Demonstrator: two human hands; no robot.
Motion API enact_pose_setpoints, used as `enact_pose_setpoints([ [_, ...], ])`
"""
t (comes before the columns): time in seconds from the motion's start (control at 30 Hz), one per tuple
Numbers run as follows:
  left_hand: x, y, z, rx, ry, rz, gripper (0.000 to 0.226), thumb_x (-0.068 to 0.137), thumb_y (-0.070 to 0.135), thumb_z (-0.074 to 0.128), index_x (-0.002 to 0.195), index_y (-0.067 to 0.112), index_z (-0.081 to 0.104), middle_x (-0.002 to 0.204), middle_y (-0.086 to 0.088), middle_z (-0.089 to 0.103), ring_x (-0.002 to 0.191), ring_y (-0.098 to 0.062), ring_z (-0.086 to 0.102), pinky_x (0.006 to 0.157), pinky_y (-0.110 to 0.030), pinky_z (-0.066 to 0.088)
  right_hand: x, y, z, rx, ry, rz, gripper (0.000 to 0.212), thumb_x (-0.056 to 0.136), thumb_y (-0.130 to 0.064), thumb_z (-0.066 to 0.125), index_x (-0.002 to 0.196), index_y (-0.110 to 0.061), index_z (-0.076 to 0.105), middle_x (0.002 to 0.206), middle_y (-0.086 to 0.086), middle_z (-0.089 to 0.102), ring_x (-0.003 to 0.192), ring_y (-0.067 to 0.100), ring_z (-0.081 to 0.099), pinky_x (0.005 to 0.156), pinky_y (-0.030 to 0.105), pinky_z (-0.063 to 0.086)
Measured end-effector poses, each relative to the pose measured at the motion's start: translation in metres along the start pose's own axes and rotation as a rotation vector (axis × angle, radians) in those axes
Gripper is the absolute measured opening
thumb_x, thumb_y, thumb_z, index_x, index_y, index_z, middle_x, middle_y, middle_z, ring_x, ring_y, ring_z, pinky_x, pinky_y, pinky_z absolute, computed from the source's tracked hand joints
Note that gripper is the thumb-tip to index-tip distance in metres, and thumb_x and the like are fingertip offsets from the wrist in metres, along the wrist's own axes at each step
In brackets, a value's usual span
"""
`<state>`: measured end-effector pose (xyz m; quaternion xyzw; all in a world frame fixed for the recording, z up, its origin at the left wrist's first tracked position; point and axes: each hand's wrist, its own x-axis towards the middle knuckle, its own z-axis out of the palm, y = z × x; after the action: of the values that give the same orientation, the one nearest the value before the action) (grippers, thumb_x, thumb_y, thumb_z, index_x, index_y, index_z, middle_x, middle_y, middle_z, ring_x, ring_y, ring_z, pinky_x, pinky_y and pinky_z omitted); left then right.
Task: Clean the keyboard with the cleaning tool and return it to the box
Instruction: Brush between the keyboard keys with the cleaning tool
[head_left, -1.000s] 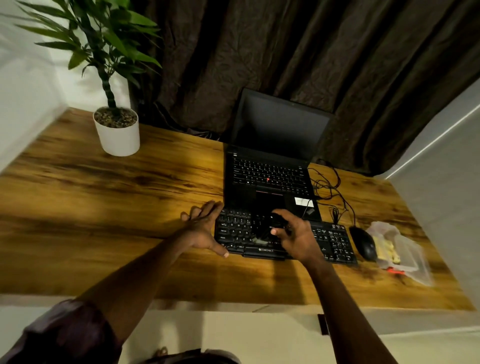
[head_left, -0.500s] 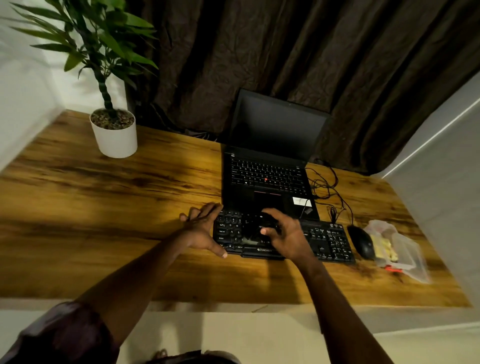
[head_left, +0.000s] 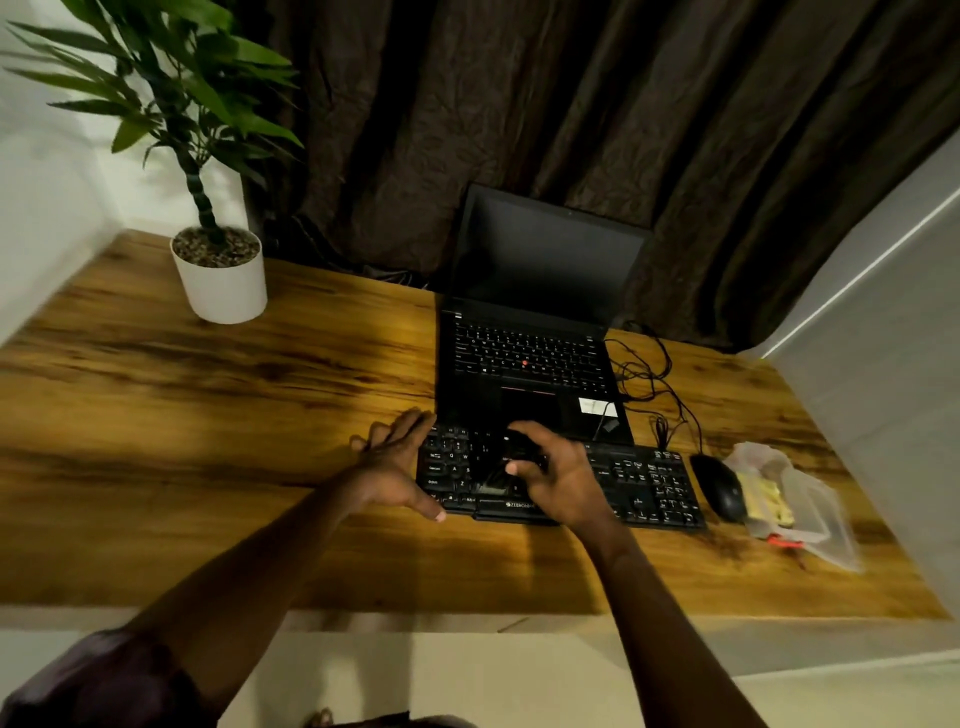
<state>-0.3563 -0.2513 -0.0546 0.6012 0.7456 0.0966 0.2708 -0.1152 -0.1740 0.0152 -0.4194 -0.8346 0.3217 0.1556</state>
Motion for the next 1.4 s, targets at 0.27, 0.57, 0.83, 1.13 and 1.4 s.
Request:
enact_pose_setpoints([
  [0.27,-0.011,-0.013,0.016,-0.214,0.1,0.059,0.136,0.042,0.077,0.072,0.156,0.045,0.005,0.161,0.03,-0.005,0.146,-0.02,0.013,0.116,-0.044,0.016,-0.018,0.036,-0.05,-0.027,0.06,0.033,0.044,0.088,-0.004,0.069,0.129,-0.017,0.059,0.109,0.005,0.069,0.082,-0.018,0.061,0.066,0.001,0.046],
  [0.57,-0.041,0.004,0.038,-0.202,0.336,0.015,0.125,0.044,0.105,0.033,0.152,0.041,0.029,0.156,0.015,0.029,0.143,-0.028,0.024,0.117,-0.043,0.013,0.0,0.02,-0.04,0.056,-0.063,-0.018,0.047,0.089,-0.008,0.069,0.131,-0.027,0.057,0.101,-0.012,0.065,0.086,-0.004,0.065,0.069,0.009,0.054],
  [0.83,-0.044,0.002,0.051,-0.188,0.336,-0.056,0.11,0.055,0.099,0.036,0.151,0.047,0.027,0.158,0.016,0.032,0.144,-0.028,0.027,0.117,-0.045,0.019,0.0,0.056,-0.07,0.043,-0.079,0.057,0.05,0.088,-0.008,0.069,0.132,-0.029,0.056,0.11,-0.005,0.062,0.092,-0.003,0.059,0.068,0.017,0.058],
  [1.13,-0.052,0.009,0.052,-0.209,0.401,-0.072,0.098,0.063,0.088,0.044,0.149,0.043,0.036,0.147,0.034,0.025,0.143,-0.02,0.027,0.115,-0.037,0.021,-0.001,0.053,-0.055,0.074,-0.136,0.007,0.051,0.087,-0.018,0.072,0.131,-0.037,0.056,0.114,-0.003,0.062,0.093,0.002,0.064,0.078,0.023,0.059],
  [1.4,-0.056,0.021,0.046,-0.215,0.401,-0.114,0.102,0.057,0.088,0.041,0.149,0.045,0.035,0.152,0.024,0.031,0.146,-0.022,0.021,0.117,-0.039,0.017,-0.009,0.069,-0.075,0.038,-0.116,0.03,0.054,0.087,-0.015,0.072,0.134,-0.033,0.054,0.123,0.003,0.064,0.1,0.012,0.065,0.079,0.027,0.06],
])
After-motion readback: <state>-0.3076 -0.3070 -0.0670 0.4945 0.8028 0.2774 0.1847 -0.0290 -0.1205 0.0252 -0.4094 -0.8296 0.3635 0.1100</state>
